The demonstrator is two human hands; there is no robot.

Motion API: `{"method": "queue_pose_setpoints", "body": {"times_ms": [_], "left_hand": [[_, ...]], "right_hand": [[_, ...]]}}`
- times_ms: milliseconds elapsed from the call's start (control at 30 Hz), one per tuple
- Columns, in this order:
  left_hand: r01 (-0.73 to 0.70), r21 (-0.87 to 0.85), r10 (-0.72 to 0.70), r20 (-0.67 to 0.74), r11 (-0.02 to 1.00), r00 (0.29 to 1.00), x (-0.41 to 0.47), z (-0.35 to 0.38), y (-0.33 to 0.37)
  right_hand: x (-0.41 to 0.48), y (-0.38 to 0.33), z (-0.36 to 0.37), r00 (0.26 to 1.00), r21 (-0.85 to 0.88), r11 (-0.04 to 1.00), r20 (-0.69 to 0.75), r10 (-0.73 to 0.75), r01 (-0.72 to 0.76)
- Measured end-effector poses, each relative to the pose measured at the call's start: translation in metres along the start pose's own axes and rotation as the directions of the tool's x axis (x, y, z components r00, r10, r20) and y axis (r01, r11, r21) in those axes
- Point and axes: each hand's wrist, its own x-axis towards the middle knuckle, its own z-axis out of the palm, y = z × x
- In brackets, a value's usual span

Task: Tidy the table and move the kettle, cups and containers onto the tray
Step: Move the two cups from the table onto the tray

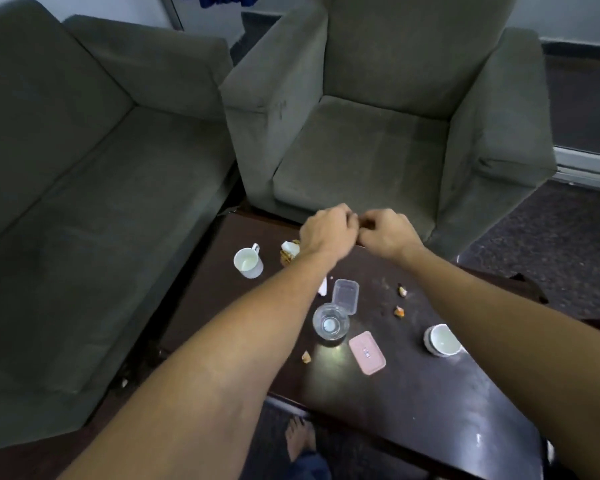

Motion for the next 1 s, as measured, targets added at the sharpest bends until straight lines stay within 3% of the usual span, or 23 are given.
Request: {"method": "queue_pose_setpoints", "body": {"times_ms": [233, 500, 667, 833, 1000], "left_hand": [[0.010, -0.002, -0.010, 0.023, 1.000, 1.000, 0.008, -0.035, -0.059], [-0.055, -0.046, 0.064, 0.213, 0.997, 0.975, -0.004, 0.029, -0.060], [-0.114, -0.084, 0.137, 0.356, 0.990, 0.924, -0.019, 0.087, -0.028], [-0.204, -0.104, 0.229, 0.447, 0.973, 0.865, -0.039, 0.141, 0.009], [-0.243, -0.098, 0.258, 0.511, 0.965, 0.820, -0.054, 0.182, 0.025]], "right_hand": [[0.015, -0.058, 0.038, 0.998, 0.011, 0.998, -0.013, 0.063, -0.063], [0.000, -0.007, 0.066, 0.970, -0.047, 0.969, -0.028, 0.241, -0.242], [-0.027, 0.059, 0.072, 0.897, -0.087, 0.893, -0.063, 0.438, -0.442], [-0.064, 0.132, 0.070, 0.778, -0.151, 0.763, -0.091, 0.622, -0.628], [-0.093, 0.183, 0.077, 0.702, -0.146, 0.687, -0.113, 0.703, -0.712]]}}
